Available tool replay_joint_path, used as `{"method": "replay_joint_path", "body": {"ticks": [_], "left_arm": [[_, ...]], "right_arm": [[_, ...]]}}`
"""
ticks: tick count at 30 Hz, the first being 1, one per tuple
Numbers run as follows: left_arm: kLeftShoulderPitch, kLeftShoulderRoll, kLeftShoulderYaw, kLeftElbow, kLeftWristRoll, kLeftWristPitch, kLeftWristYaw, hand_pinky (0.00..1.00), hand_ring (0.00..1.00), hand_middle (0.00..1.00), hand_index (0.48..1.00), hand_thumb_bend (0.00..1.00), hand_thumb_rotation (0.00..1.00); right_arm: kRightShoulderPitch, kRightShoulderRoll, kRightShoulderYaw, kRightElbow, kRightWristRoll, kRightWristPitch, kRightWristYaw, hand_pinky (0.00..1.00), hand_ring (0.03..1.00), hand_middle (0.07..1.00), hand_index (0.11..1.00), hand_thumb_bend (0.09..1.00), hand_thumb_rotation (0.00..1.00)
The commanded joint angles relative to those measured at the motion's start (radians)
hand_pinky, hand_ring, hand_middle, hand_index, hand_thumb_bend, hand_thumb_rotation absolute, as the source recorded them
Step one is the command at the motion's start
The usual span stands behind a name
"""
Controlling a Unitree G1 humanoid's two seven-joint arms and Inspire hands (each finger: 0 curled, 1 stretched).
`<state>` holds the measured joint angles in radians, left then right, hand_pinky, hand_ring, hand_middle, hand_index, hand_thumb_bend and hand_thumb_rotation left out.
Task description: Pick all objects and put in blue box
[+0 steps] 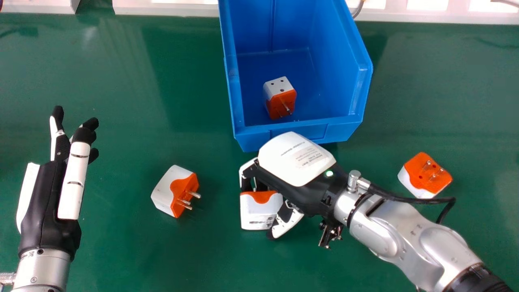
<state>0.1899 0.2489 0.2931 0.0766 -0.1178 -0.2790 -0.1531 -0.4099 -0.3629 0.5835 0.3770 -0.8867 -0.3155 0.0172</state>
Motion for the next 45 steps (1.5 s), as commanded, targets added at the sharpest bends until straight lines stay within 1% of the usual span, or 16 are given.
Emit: {"method": "replay_joint_path", "body": {"ticks": [1, 2, 3, 6, 11, 13, 15, 19, 22, 24, 28, 31, 34, 36, 41, 45], "left_arm": [[-0.005, 0.011, 0.004, -0.016, 0.005, -0.009, 0.0, 0.93, 0.95, 0.93, 0.931, 0.46, 1.0], [-0.005, 0.011, 0.004, -0.017, 0.005, -0.009, 0.0, 0.93, 0.94, 0.93, 0.928, 0.46, 1.0], [-0.004, 0.011, 0.004, -0.019, 0.008, -0.007, 0.003, 0.92, 0.94, 0.93, 0.927, 0.45, 1.0], [-0.003, 0.011, 0.003, -0.017, 0.012, -0.016, 0.003, 0.91, 0.94, 0.93, 0.926, 0.45, 1.0], [-0.005, 0.015, 0.005, -0.011, 0.001, -0.012, -0.006, 0.92, 0.95, 0.93, 0.933, 0.46, 1.0], [-0.004, 0.018, 0.006, -0.011, -0.002, -0.01, -0.011, 0.93, 0.95, 0.94, 0.936, 0.46, 1.0], [-0.003, 0.018, 0.007, -0.01, 0.0, -0.011, -0.012, 0.93, 0.95, 0.94, 0.942, 0.48, 1.0], [-0.008, 0.016, 0.009, -0.005, 0.004, -0.01, -0.009, 0.93, 0.95, 0.93, 0.941, 0.47, 1.0], [-0.01, 0.014, 0.008, -0.005, 0.008, -0.008, -0.004, 0.92, 0.94, 0.93, 0.938, 0.48, 1.0], [-0.01, 0.012, 0.007, -0.007, 0.007, -0.006, -0.002, 0.92, 0.94, 0.93, 0.937, 0.49, 1.0], [-0.009, 0.012, 0.004, -0.006, 0.015, -0.011, 0.002, 0.92, 0.94, 0.93, 0.937, 0.48, 1.0], [-0.01, 0.013, 0.003, -0.002, 0.01, -0.016, -0.001, 0.92, 0.94, 0.93, 0.941, 0.48, 1.0], [-0.01, 0.013, 0.003, 0.004, 0.007, -0.02, -0.003, 0.93, 0.95, 0.93, 0.946, 0.48, 1.0], [-0.01, 0.014, 0.004, 0.008, 0.003, -0.026, -0.006, 0.93, 0.95, 0.93, 0.945, 0.49, 1.0], [0.002, 0.013, 0.005, -0.003, 0.0, -0.028, -0.01, 0.93, 0.95, 0.93, 0.94, 0.49, 1.0], [0.008, 0.01, 0.007, -0.004, -0.002, -0.038, -0.012, 0.92, 0.94, 0.93, 0.938, 0.49, 1.0]], "right_arm": [[0.036, -0.014, -0.024, -0.076, 0.034, -0.001, 0.015, 0.19, 0.253, 0.41, 0.528, 0.506, 0.0], [0.053, -0.023, -0.029, -0.104, 0.037, -0.006, 0.01, 0.18, 0.244, 0.407, 0.527, 0.505, 0.0], [0.076, -0.032, -0.04, -0.14, 0.05, -0.008, 0.015, 0.18, 0.244, 0.404, 0.526, 0.505, 0.0], [0.157, -0.062, -0.08, -0.271, 0.069, 0.001, 0.025, 0.14, 0.196, 0.395, 0.515, 0.504, 0.0], [0.27, -0.113, -0.164, -0.483, 0.082, 0.051, 0.085, 0.1, 0.146, 0.396, 0.503, 0.501, 0.0], [0.302, -0.13, -0.207, -0.551, 0.096, 0.054, 0.095, 0.11, 0.163, 0.397, 0.512, 0.5, 0.0], [0.317, -0.147, -0.251, -0.61, 0.102, 0.049, 0.095, 0.12, 0.166, 0.4, 0.513, 0.501, 0.0], [0.29, -0.151, -0.317, -0.657, 0.112, 0.046, 0.085, 0.12, 0.162, 0.405, 0.509, 0.504, 0.0], [0.24, -0.122, -0.344, -0.638, 0.112, 0.061, 0.063, 0.1, 0.146, 0.406, 0.508, 0.506, 0.0], [0.195, -0.109, -0.355, -0.613, 0.117, 0.074, 0.063, 0.1, 0.148, 0.415, 0.506, 0.507, 0.0], [0.054, -0.08, -0.363, -0.512, 0.1, 0.099, 0.043, 0.13, 0.18, 0.412, 0.513, 0.506, 0.0], [-0.02, -0.058, -0.357, -0.441, 0.098, 0.108, 0.018, 0.14, 0.196, 0.407, 0.512, 0.505, 0.0], [-0.122, -0.038, -0.331, -0.35, 0.04, 0.129, -0.032, 0.13, 0.187, 0.402, 0.51, 0.504, 0.0], [-0.195, -0.019, -0.317, -0.285, 0.021, 0.15, -0.038, 0.14, 0.203, 0.399, 0.513, 0.503, 0.0], [-0.379, 0.024, -0.269, -0.059, -0.018, 0.18, -0.092, 0.15, 0.217, 0.392, 0.51, 0.503, 0.0], [-0.52, 0.063, -0.23, 0.153, -0.014, 0.201, -0.11, 0.15, 0.21, 0.396, 0.516, 0.503, 0.0]]}}
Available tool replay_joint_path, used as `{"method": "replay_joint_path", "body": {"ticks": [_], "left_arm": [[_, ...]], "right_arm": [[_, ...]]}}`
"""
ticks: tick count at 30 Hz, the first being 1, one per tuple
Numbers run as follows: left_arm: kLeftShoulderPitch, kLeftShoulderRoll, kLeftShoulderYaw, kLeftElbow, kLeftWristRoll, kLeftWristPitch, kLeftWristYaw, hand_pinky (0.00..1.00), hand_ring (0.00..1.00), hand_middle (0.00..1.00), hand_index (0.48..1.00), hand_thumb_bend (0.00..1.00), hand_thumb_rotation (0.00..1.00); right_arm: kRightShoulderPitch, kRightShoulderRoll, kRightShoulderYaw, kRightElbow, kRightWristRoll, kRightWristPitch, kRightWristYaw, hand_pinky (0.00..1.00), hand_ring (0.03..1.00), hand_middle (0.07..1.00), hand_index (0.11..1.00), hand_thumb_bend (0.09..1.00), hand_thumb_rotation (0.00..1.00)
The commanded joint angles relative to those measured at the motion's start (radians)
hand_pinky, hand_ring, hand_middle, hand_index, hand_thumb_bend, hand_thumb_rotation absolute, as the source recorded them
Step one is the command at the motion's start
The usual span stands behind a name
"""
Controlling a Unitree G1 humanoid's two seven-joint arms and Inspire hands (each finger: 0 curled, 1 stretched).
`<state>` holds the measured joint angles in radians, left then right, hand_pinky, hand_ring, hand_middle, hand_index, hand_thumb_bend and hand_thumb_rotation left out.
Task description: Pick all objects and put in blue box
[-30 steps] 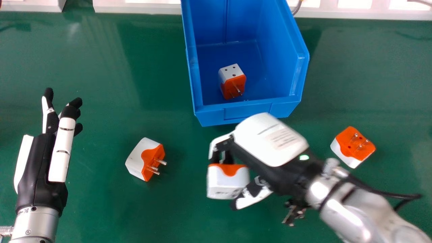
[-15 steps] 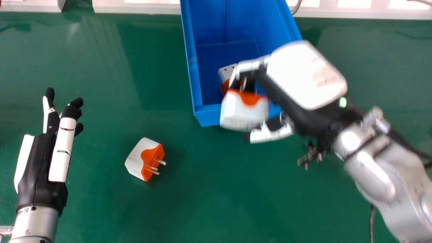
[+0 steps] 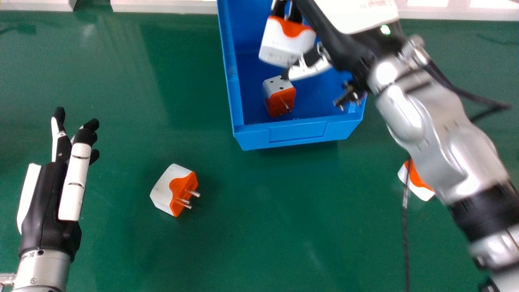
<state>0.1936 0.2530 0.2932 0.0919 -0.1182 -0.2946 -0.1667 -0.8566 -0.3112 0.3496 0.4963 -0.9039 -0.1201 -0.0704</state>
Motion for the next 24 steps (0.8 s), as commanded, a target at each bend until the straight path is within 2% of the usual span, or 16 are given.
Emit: {"method": "replay_joint_path", "body": {"ticks": [1, 3, 6, 10, 12, 18, 21, 24], "left_arm": [[0.008, 0.005, 0.007, -0.021, 0.003, -0.023, 0.004, 0.92, 0.94, 0.93, 0.937, 0.5, 1.0], [0.013, 0.002, 0.007, -0.027, 0.007, -0.024, 0.008, 0.91, 0.94, 0.93, 0.934, 0.5, 1.0], [0.02, -0.001, 0.006, -0.034, 0.008, -0.024, 0.011, 0.91, 0.94, 0.93, 0.931, 0.49, 1.0], [0.026, -0.003, 0.003, -0.041, -0.002, -0.028, 0.003, 0.92, 0.95, 0.94, 0.937, 0.51, 1.0], [0.03, -0.003, 0.002, -0.043, 0.003, -0.031, 0.004, 0.92, 0.95, 0.94, 0.938, 0.51, 1.0], [0.039, -0.008, 0.0, -0.062, 0.006, -0.023, 0.008, 0.92, 0.95, 0.93, 0.941, 0.5, 1.0], [0.044, -0.013, -0.003, -0.075, 0.015, -0.017, 0.017, 0.91, 0.94, 0.93, 0.937, 0.5, 1.0], [0.051, -0.016, -0.009, -0.092, 0.02, -0.004, 0.027, 0.91, 0.94, 0.93, 0.935, 0.5, 1.0]], "right_arm": [[-0.104, 0.019, 0.016, 0.078, -0.001, 0.017, -0.023, 0.15, 0.218, 0.399, 0.522, 0.502, 0.0], [-0.17, 0.035, 0.047, 0.179, -0.018, 0.032, -0.042, 0.15, 0.218, 0.452, 0.495, 0.51, 0.0], [-0.253, 0.055, 0.091, 0.323, -0.029, 0.03, -0.085, 0.2, 0.299, 0.446, 0.518, 0.51, 0.0], [-0.338, 0.092, 0.136, 0.48, -0.021, 0.044, -0.106, 0.25, 0.398, 0.533, 0.515, 0.506, 0.0], [-0.368, 0.109, 0.153, 0.533, -0.015, 0.055, -0.099, 0.29, 0.443, 0.567, 0.518, 0.492, 0.0], [-0.421, 0.143, 0.21, 0.642, -0.018, 0.058, -0.126, 0.29, 0.436, 0.524, 0.539, 0.489, 0.0], [-0.429, 0.152, 0.235, 0.665, -0.022, 0.062, -0.135, 0.29, 0.411, 0.477, 0.552, 0.488, 0.0], [-0.434, 0.161, 0.257, 0.676, -0.023, 0.075, -0.136, 0.29, 0.407, 0.476, 0.555, 0.488, 0.0]]}}
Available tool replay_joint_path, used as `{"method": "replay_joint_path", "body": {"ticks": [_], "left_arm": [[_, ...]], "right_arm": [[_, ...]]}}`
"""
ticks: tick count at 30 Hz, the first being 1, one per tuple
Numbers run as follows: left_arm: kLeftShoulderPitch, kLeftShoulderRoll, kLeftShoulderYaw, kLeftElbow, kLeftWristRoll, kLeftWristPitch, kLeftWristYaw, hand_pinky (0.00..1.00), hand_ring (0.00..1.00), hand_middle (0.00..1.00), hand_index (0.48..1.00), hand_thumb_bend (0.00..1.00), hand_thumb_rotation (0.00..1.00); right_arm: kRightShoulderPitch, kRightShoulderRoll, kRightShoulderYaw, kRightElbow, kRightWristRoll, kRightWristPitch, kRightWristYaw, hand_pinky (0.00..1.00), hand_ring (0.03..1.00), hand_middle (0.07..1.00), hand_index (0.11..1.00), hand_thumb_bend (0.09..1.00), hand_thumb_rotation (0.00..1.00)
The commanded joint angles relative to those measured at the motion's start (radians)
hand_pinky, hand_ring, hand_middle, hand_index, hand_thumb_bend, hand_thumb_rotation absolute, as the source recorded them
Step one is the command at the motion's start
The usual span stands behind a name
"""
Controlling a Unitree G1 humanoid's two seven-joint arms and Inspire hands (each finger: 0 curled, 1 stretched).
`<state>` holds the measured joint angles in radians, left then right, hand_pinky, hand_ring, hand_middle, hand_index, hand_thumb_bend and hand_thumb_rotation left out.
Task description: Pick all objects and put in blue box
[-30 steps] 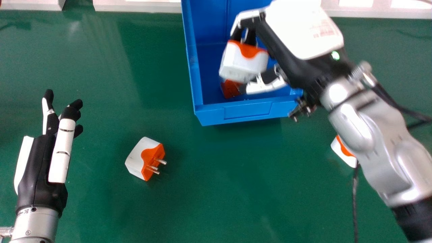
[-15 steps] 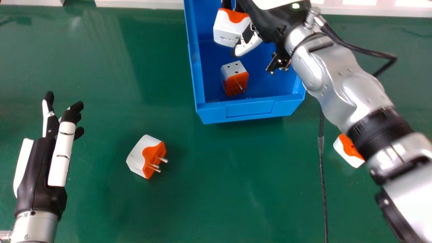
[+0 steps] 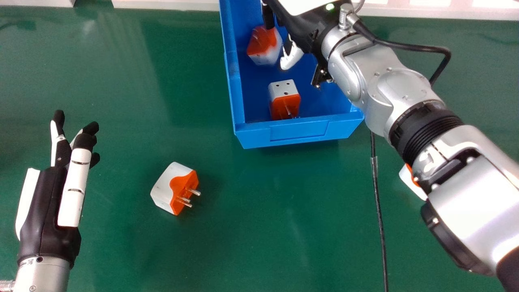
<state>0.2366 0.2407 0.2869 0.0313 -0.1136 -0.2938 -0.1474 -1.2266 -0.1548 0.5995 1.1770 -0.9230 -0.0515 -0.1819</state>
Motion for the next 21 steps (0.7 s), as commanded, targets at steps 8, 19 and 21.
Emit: {"method": "replay_joint_path", "body": {"ticks": [8, 19, 21], "left_arm": [[0.008, -0.002, -0.009, -0.039, 0.006, 0.007, 0.002, 0.93, 0.95, 0.93, 0.946, 0.51, 1.0], [0.002, 0.004, -0.008, -0.032, 0.016, 0.008, 0.005, 0.93, 0.95, 0.93, 0.944, 0.51, 1.0], [0.003, 0.005, -0.006, -0.032, 0.016, 0.011, 0.004, 0.93, 0.95, 0.93, 0.947, 0.52, 1.0]], "right_arm": [[-0.067, 0.02, 0.027, -0.003, 0.014, 0.02, -0.027, 0.28, 0.399, 0.468, 0.557, 0.486, 0.0], [0.004, -0.021, 0.011, -0.122, 0.03, 0.078, -0.043, 0.44, 0.547, 0.644, 0.495, 0.501, 0.14], [0.052, -0.047, 0.002, -0.224, 0.031, 0.106, -0.014, 0.52, 0.632, 0.713, 0.638, 0.508, 0.16]]}}
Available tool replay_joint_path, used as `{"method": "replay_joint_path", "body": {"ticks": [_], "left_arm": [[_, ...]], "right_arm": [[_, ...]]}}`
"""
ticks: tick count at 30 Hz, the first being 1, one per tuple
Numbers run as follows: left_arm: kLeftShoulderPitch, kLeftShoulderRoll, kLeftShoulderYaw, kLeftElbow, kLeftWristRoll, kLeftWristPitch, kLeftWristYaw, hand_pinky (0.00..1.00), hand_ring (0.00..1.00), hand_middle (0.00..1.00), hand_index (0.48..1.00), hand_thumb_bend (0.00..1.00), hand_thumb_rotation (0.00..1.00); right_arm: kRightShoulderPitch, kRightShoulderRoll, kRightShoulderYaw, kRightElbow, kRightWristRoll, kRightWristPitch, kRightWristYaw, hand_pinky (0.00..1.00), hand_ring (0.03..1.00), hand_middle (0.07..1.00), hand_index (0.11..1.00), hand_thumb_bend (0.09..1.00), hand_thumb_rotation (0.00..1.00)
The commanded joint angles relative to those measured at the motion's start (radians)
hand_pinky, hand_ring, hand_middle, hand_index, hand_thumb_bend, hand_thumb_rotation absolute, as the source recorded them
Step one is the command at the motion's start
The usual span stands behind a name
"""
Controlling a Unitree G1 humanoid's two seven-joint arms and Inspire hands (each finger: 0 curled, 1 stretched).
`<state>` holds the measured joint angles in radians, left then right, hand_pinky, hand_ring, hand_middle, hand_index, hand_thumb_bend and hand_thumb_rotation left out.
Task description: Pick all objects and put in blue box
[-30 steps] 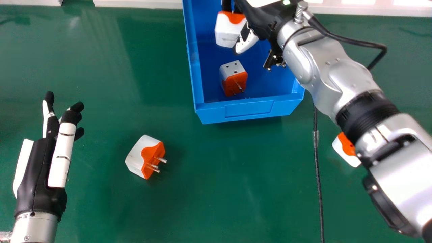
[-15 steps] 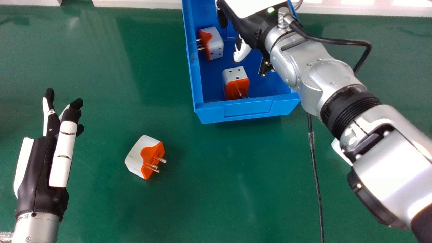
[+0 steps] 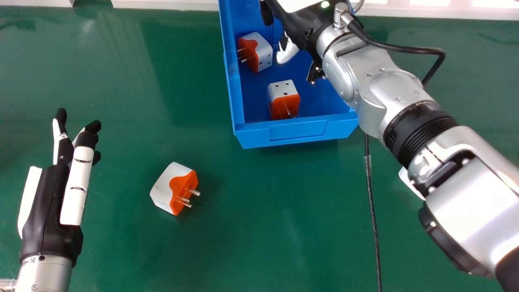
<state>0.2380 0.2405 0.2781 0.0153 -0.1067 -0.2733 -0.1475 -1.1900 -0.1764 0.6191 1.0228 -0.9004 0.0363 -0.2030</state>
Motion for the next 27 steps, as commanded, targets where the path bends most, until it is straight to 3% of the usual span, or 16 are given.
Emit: {"method": "replay_joint_path", "body": {"ticks": [1, 4, 5, 10, 13, 17, 21, 23, 27], "left_arm": [[0.002, 0.006, 0.003, -0.015, 0.01, -0.009, 0.004, 0.94, 0.95, 0.93, 0.947, 0.51, 1.0], [-0.005, 0.008, 0.009, 0.002, -0.002, -0.021, -0.005, 0.94, 0.95, 0.93, 0.947, 0.51, 1.0], [-0.006, 0.009, 0.01, 0.004, 0.002, -0.022, -0.003, 0.94, 0.95, 0.93, 0.945, 0.5, 1.0], [-0.006, 0.015, 0.015, 0.006, 0.008, -0.01, 0.002, 0.92, 0.95, 0.93, 0.943, 0.52, 1.0], [-0.008, 0.018, 0.018, 0.011, 0.003, -0.012, -0.002, 0.92, 0.95, 0.93, 0.944, 0.51, 1.0], [-0.005, 0.018, 0.022, 0.009, -0.001, -0.009, -0.001, 0.92, 0.94, 0.93, 0.941, 0.5, 1.0], [-0.002, 0.02, 0.026, 0.006, 0.006, -0.002, 0.005, 0.92, 0.95, 0.92, 0.938, 0.49, 1.0], [-0.002, 0.023, 0.029, 0.008, 0.001, -0.001, -0.001, 0.92, 0.95, 0.92, 0.94, 0.49, 1.0], [0.0, 0.019, 0.033, -0.001, -0.003, 0.008, 0.001, 0.92, 0.95, 0.92, 0.935, 0.49, 1.0]], "right_arm": [[0.035, -0.036, -0.02, -0.115, 0.007, 0.034, 0.022, 0.58, 0.702, 0.767, 0.73, 0.51, 0.18], [0.146, -0.089, -0.024, -0.341, -0.032, 0.104, 0.061, 0.71, 0.835, 0.87, 0.865, 0.549, 0.22], [0.179, -0.106, -0.024, -0.408, -0.045, 0.124, 0.076, 0.77, 0.882, 0.908, 0.905, 0.555, 0.24], [0.371, -0.193, -0.051, -0.754, -0.106, 0.181, 0.129, 0.92, 0.987, 0.993, 0.991, 0.595, 0.41], [0.517, -0.229, -0.097, -0.963, -0.111, 0.185, 0.134, 0.97, 0.999, 1.0, 0.999, 0.603, 0.47], [0.705, -0.265, -0.147, -1.193, -0.12, 0.188, 0.166, 0.98, 1.0, 1.0, 1.0, 0.561, 0.49], [0.946, -0.302, -0.195, -1.384, -0.128, 0.156, 0.155, 0.99, 1.0, 1.0, 1.0, 0.537, 0.46], [1.055, -0.306, -0.219, -1.445, -0.126, 0.134, 0.142, 0.96, 1.0, 1.0, 1.0, 0.537, 0.46], [1.267, -0.321, -0.267, -1.543, -0.135, 0.069, 0.089, 0.97, 1.0, 1.0, 1.0, 0.524, 0.45]]}}
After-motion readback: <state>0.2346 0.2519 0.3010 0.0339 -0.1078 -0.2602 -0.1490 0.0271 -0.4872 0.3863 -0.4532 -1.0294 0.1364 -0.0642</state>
